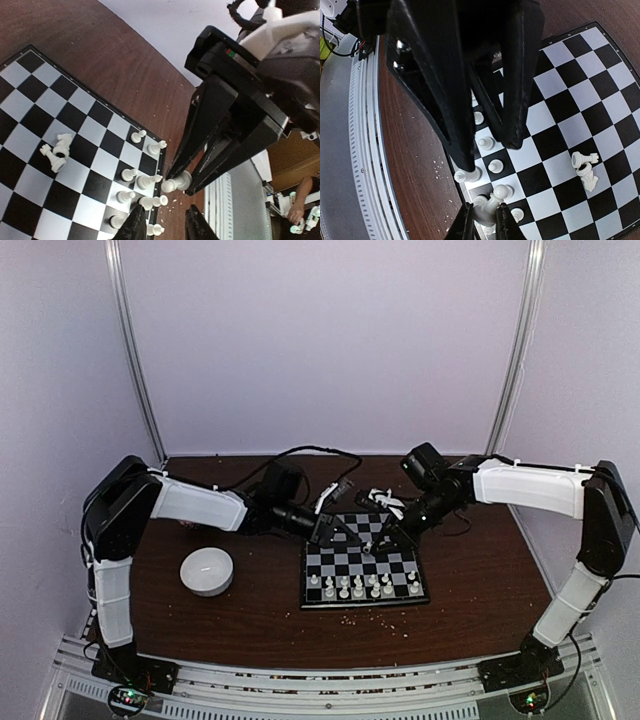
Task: Set up the chess pieces on the board
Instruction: Pass from the right arm to the left
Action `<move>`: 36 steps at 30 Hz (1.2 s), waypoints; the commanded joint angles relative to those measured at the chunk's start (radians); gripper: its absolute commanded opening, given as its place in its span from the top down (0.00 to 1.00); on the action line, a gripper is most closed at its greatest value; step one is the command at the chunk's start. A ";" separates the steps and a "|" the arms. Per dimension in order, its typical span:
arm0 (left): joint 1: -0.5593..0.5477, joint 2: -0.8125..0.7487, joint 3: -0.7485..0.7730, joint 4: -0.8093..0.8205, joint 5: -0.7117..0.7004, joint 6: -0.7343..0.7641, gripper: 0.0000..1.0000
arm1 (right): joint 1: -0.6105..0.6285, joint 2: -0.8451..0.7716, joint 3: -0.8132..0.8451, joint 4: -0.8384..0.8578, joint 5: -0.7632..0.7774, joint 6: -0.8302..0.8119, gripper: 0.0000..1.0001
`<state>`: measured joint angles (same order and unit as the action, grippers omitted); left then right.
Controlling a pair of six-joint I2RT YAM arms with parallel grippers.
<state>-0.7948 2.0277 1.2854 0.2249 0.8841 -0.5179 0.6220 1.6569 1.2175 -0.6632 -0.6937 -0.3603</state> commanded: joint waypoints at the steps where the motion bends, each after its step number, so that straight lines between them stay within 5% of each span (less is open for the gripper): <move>1: -0.003 0.041 0.019 0.271 0.150 -0.177 0.72 | -0.001 -0.037 -0.002 0.001 -0.071 -0.015 0.85; 10: -0.002 0.148 0.014 0.711 0.234 -0.549 0.73 | 0.001 -0.038 0.005 -0.009 -0.096 -0.022 0.85; 36: -0.013 0.155 0.017 0.564 0.268 -0.468 0.74 | -0.007 -0.055 0.015 0.002 -0.069 -0.014 0.84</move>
<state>-0.7982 2.1746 1.2854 0.7841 1.1160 -1.0046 0.6216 1.6257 1.2175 -0.6697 -0.7841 -0.3710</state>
